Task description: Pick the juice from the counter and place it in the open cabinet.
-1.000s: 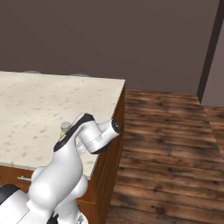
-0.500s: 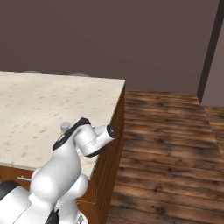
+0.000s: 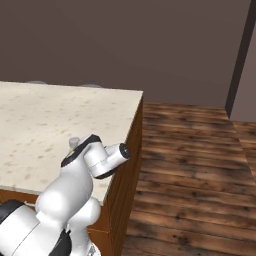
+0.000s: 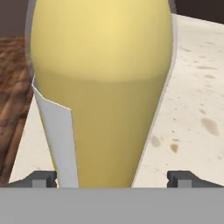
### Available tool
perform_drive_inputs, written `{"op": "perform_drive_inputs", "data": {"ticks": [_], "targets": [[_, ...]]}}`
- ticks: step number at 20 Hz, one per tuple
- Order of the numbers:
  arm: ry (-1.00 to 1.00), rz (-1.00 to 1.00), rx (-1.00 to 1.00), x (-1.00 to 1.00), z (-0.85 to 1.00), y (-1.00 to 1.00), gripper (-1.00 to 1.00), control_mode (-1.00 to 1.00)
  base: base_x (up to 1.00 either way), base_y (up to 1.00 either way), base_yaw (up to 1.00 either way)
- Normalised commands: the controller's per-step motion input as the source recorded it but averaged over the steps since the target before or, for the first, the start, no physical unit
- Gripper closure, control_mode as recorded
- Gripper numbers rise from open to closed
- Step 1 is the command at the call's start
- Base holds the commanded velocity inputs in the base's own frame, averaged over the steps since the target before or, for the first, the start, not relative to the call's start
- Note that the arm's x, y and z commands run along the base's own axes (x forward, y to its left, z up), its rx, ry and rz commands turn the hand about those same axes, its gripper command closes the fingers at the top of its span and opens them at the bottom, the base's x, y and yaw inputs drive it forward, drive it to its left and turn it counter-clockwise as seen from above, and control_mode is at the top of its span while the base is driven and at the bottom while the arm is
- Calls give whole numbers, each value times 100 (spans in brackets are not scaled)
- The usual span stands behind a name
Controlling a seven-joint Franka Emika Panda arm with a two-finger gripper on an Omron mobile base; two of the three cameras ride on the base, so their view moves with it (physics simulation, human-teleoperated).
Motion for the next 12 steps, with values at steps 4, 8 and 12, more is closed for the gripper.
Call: {"op": "perform_drive_inputs", "data": {"ticks": [4,8,12], "targets": [[0,0,0,0,-5,12,-100,-100,0,0,0],[0,0,2,0,-7,2,-100,-100,0,0,0],[0,0,3,-6,-10,5,-100,-100,0,0,0]]}}
